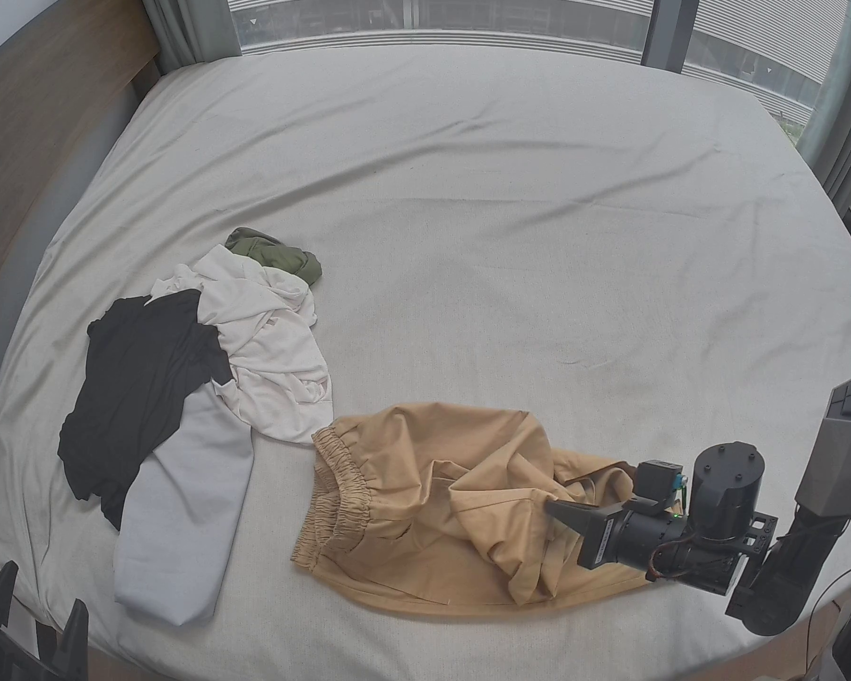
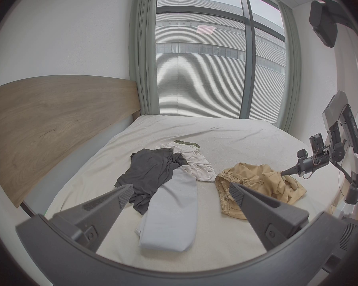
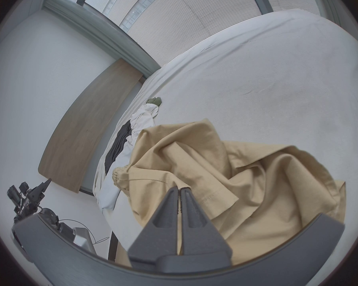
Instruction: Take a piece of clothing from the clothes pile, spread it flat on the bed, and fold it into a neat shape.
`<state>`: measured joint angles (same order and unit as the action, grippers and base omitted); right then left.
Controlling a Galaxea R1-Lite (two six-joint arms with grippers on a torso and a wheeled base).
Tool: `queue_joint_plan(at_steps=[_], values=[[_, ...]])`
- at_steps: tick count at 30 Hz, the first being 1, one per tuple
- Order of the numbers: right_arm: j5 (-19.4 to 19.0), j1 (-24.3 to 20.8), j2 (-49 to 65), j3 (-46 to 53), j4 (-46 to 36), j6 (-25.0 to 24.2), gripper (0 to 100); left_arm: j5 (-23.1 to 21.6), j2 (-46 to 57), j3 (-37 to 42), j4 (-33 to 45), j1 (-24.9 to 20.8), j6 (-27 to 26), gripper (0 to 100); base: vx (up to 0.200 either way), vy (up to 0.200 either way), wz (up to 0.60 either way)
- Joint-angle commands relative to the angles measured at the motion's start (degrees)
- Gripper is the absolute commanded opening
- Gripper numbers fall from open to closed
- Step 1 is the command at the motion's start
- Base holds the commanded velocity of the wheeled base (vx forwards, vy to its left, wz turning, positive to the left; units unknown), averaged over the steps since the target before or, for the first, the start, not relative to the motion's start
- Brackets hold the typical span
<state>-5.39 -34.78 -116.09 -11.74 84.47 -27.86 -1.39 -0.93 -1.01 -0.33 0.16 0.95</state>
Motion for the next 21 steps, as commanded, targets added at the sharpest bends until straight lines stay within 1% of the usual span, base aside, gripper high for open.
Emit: queue_joint_plan(at_steps=[1, 2, 3, 7, 10, 11, 13, 15, 16, 18, 21], values=[[-0.6, 3.0, 1.0, 1.8, 1.6, 0.0, 0, 0.0, 0.8, 1.0, 0.0, 0.0, 0.0, 100, 0.0, 0.0, 0.0], [-0.6, 3.0, 1.0, 1.8, 1.6, 0.0, 0, 0.0, 0.9, 1.0, 0.0, 0.0, 0.0, 100, 0.0, 0.0, 0.0], [-1.2, 4.1, 1.0, 2.5, 2.4, 0.0, 0, 0.0, 0.9, 1.0, 0.0, 0.0, 0.0, 100, 0.0, 0.0, 0.0], [-1.7, 6.5, 1.0, 3.4, 3.6, 0.0, 0, 0.0, 0.9, 1.0, 0.0, 0.0, 0.0, 100, 0.0, 0.0, 0.0], [-3.7, 7.3, 0.7, 3.1, 3.7, -0.4, 0, 0.0, 0.8, 1.0, 0.0, 0.0, 0.0, 100, 0.0, 0.0, 0.0], [-3.7, 7.3, 0.7, 3.1, 3.7, -0.4, 0, 0.0, 0.8, 1.0, 0.0, 0.0, 0.0, 100, 0.0, 0.0, 0.0], [-6.8, 6.6, 0.3, 2.6, 3.7, -1.1, 0, 0.0, 0.8, 1.0, 0.0, 0.0, 0.0, 100, 0.0, 0.0, 0.0], [-8.1, 6.1, -0.3, 2.4, 3.7, -1.5, 0, 0.0, 0.9, 1.0, 0.0, 0.0, 0.0, 100, 0.0, 0.0, 0.0], [-9.5, 5.2, -1.4, 1.5, 3.7, -1.9, 0, 0.0, 0.9, 1.0, 0.0, 0.0, 0.0, 100, 0.0, 0.0, 0.0], [-9.8, 4.0, -2.7, -0.5, 3.7, -2.2, 0, 0.0, 0.8, 1.0, 0.0, 0.0, 0.0, 100, 0.0, 0.0, 0.0], [-9.8, 3.8, -4.4, -3.1, 3.7, -2.2, 0, 0.0, 0.9, 1.0, 0.0, 0.0, 0.0, 100, 0.0, 0.0, 0.0]])
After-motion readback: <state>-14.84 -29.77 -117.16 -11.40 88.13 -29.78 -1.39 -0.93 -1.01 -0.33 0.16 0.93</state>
